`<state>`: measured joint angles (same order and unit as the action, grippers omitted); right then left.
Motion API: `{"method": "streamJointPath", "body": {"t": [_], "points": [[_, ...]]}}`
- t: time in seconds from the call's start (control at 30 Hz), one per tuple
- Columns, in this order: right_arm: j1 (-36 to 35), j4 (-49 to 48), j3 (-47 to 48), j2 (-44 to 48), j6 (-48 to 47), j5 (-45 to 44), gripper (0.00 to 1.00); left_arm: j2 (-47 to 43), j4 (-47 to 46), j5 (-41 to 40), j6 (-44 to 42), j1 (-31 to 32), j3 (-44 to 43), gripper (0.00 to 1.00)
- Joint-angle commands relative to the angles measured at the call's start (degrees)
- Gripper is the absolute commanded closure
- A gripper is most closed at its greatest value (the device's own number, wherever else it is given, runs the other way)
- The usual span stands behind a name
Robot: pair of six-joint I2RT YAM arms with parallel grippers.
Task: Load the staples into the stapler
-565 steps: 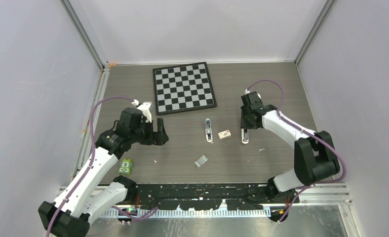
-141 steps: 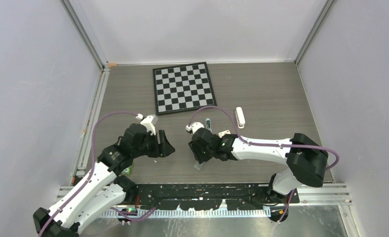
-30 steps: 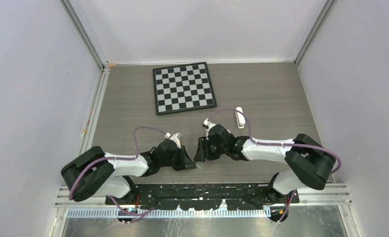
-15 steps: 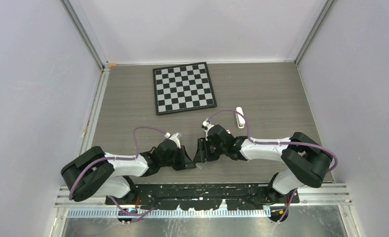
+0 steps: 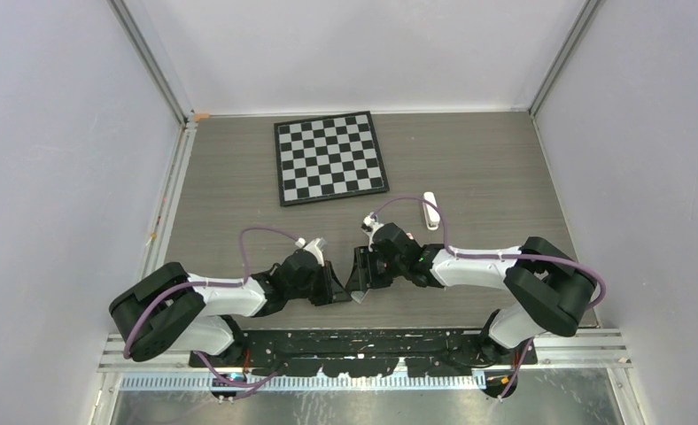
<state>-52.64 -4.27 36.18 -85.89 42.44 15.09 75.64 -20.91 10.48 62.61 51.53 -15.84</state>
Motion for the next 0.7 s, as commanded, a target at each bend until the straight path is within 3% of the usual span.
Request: {"method": "streamJointPath", "body": {"t": [0.0,0.67], "points": [[0.0,-3.1,0.1,1.0,1.3,1.8,0.49,-0.1,-1.3,-2.0,-0.7,0.2,-0.1,0.88],[0.2,6.0,1.9,5.5,-3.1,-5.4,0.54,-1.2,-0.5,-2.7,-1.0,0.3,0.4,0.88]]}}
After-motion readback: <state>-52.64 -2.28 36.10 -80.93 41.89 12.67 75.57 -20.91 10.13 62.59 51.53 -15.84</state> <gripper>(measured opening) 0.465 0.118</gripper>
